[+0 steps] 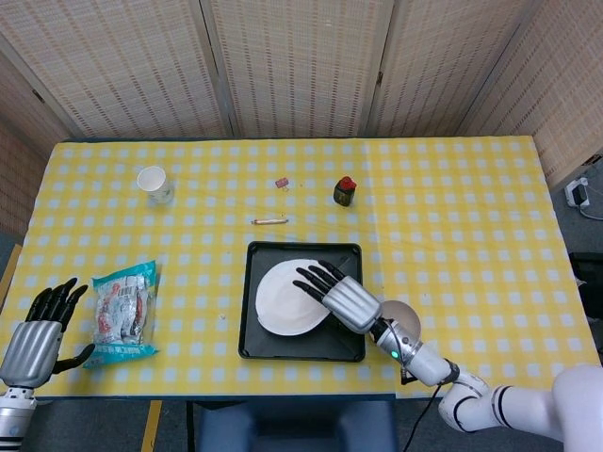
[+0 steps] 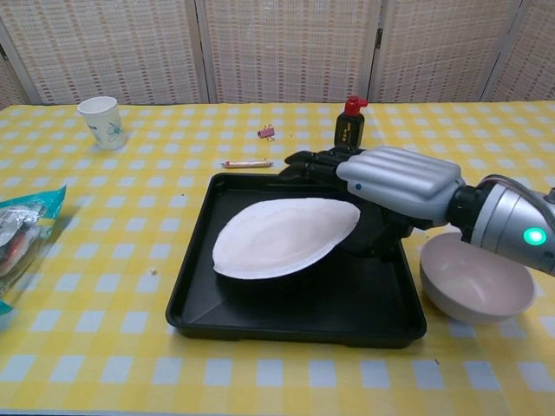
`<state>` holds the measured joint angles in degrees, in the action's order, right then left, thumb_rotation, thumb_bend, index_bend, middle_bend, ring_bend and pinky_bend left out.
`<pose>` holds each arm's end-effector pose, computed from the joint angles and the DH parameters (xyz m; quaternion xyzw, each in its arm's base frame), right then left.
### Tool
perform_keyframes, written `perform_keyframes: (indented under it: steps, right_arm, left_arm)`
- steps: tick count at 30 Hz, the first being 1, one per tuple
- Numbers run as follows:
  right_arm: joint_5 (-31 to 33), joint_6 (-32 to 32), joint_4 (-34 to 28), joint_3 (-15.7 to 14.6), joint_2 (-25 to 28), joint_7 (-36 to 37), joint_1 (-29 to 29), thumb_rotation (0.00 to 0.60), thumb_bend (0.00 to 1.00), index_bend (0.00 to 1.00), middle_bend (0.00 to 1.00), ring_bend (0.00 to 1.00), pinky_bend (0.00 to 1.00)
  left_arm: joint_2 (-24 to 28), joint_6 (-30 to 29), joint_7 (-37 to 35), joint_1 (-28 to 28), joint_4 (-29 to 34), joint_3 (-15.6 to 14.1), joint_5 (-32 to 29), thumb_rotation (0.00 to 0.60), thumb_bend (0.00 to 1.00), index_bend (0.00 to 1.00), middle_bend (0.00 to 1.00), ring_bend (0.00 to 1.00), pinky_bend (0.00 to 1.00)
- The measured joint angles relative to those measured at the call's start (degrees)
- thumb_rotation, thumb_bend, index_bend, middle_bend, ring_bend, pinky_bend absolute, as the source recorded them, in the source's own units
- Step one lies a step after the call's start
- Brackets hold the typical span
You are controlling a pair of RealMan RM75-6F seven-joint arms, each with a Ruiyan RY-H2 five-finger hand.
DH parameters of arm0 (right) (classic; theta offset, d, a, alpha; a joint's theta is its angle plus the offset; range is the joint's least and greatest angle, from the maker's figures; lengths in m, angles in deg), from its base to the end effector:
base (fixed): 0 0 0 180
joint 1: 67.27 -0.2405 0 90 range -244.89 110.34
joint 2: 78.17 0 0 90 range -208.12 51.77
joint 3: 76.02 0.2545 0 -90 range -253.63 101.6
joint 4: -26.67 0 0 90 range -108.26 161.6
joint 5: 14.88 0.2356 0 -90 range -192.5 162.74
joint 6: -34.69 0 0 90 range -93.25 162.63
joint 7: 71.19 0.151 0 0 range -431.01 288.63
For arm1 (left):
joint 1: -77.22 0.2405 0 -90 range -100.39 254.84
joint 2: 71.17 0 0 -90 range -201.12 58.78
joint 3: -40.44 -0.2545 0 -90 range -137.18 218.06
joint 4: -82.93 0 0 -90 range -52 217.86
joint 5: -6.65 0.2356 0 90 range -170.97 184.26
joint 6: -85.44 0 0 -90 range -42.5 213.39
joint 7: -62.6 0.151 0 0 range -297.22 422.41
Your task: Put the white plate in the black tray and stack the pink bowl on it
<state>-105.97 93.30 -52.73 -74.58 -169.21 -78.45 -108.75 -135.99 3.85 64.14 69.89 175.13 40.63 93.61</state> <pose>-0.1375 -0.3039 -0.0711 0.8247 -0.2592 0.4079 0.2937 -0.3161 0.1919 0.1151 -0.6320 -0.3953 -0.3665 0.5569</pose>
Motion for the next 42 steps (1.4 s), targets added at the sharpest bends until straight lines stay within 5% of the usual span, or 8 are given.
perform_keyframes:
  steps: [20,31,36,42]
  right_arm:
    - [8.4,-8.9,-10.0,1.0,4.9,-11.1,-2.1,0.600,0.25,0.00,0.00,0.00,0.00]
    - [0.4,1.7,-9.9,-2.5,9.9,0.3,3.1,0.600,0.25,0.01,0.00,0.00,0.00]
    - [-3.7,7.7,-7.1,-5.6,11.9,7.3,6.7,0.600,0.25,0.14,0.00,0.00,0.00]
    - [-9.7,15.5,-3.9,-10.6,14.8,14.5,11.8,0.600,0.25,0.18,0.00,0.00,0.00]
  left_arm:
    - [0.4,-0.4,-0.2,0.2,0.1,0.2,-0.1,0.600,0.27,0.00,0.00,0.03,0.01]
    - [0.5,-0.4,-0.4,0.3,0.2,0.2,0.1,0.600,0.27,0.00,0.00,0.03,0.01]
    - [0.2,-0.2,0.2,0.2,0.3,0.1,0.1,0.600,0.27,0.00,0.00,0.03,0.01]
    - [-0.1,0.3,0.6,0.1,0.1,0.0,-0.2,0.600,0.27,0.00,0.00,0.03,0.01]
